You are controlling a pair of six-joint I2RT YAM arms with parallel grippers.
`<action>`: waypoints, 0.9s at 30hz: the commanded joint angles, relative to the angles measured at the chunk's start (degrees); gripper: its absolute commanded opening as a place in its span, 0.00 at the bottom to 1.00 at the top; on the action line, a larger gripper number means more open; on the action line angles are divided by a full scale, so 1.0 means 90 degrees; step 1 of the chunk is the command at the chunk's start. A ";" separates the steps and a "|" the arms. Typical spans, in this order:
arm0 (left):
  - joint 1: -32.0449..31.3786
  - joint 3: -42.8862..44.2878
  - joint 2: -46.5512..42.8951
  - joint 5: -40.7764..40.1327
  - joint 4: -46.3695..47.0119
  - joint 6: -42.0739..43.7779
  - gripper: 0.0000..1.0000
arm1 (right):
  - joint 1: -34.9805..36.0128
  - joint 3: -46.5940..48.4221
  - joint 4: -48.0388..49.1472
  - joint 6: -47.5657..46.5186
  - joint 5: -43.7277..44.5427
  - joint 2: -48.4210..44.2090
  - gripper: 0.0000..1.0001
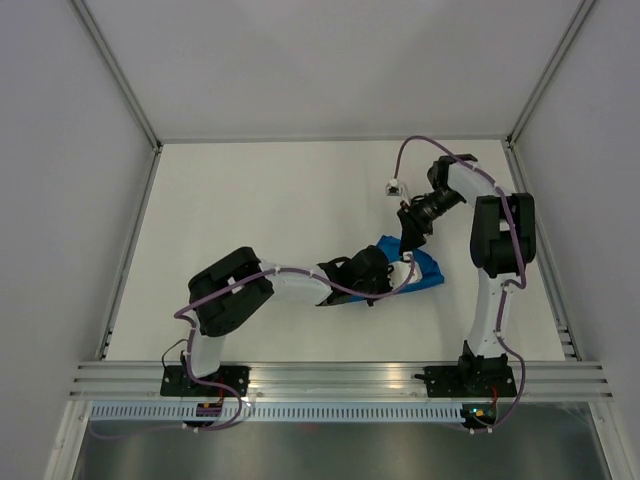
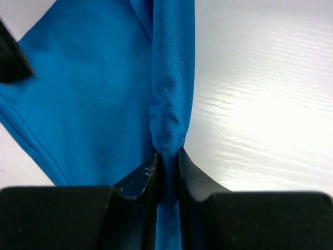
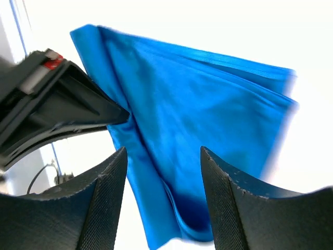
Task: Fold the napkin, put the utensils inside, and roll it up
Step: Roll the napkin with the utensil
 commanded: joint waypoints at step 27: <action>0.2122 0.3101 0.2855 0.5113 -0.4342 -0.2003 0.02 | 0.1602 -0.7973 0.7728 0.0732 0.3121 -0.7740 0.73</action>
